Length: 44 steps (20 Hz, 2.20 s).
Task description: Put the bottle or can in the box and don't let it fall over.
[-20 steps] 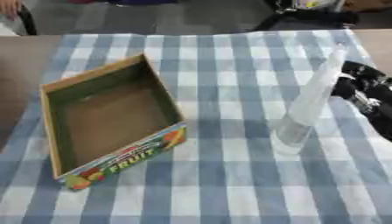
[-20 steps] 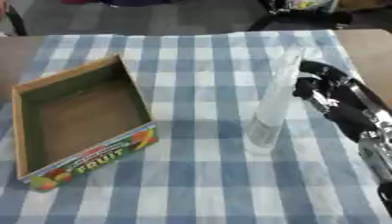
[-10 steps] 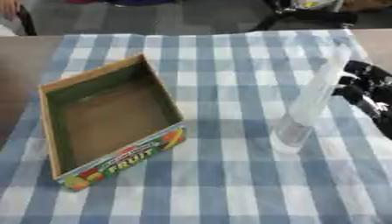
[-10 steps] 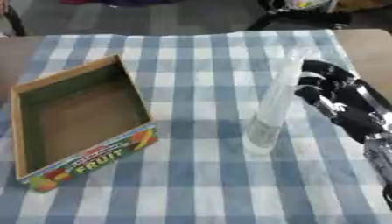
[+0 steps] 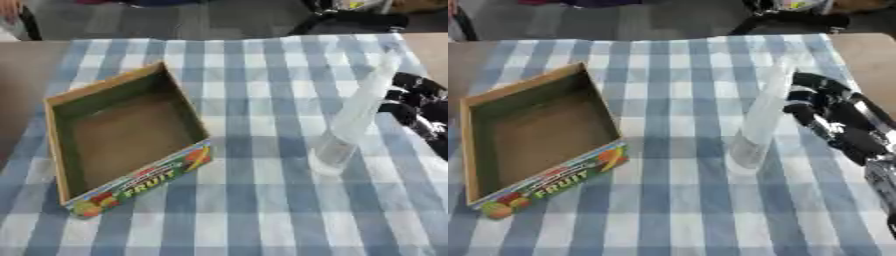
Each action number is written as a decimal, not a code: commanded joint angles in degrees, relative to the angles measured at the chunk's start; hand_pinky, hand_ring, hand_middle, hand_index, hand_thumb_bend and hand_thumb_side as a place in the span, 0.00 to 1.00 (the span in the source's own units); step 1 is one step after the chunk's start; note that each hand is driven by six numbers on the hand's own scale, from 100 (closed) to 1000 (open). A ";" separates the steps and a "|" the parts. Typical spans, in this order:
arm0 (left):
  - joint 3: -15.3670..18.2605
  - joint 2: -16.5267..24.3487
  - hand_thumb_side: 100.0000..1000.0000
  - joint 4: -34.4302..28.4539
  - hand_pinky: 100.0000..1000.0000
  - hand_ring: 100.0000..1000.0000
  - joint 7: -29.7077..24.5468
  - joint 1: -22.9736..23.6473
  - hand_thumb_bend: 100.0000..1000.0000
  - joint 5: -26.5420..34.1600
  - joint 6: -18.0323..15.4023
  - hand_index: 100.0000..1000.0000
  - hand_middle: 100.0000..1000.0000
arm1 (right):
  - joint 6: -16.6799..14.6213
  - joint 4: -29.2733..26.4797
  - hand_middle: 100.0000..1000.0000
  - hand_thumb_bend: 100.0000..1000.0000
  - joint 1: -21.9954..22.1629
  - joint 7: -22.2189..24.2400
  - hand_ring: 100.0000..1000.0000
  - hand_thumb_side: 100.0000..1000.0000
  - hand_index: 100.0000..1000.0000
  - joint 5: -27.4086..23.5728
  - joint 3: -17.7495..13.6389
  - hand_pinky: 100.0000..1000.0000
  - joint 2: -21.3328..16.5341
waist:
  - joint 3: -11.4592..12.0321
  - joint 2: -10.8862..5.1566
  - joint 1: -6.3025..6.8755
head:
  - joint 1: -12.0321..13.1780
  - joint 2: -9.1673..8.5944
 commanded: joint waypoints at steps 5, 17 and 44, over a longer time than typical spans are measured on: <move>-0.12 1.81 0.49 -0.79 0.85 0.46 -0.30 -0.49 0.74 0.17 -0.06 0.75 0.66 | 0.92 -1.46 0.86 0.29 -1.43 0.62 0.81 0.32 0.86 -0.05 0.82 0.75 -1.94 | 0.23 -0.61 -0.05 | 0.02 -0.04; -0.21 1.66 0.49 -0.89 0.85 0.46 -0.50 -0.74 0.74 0.17 -0.04 0.75 0.66 | 1.72 -1.33 0.86 0.30 -3.51 0.95 0.81 0.32 0.86 0.67 1.99 0.74 -1.06 | 0.56 -0.46 -0.08 | -0.04 -0.30; -0.25 1.70 0.49 -0.91 0.85 0.47 -0.74 -0.83 0.73 0.34 -0.03 0.75 0.67 | 3.12 -3.02 0.81 0.31 -2.16 1.90 0.79 0.29 0.80 1.04 3.23 0.73 -0.73 | 0.74 -0.17 -0.08 | -0.05 -0.63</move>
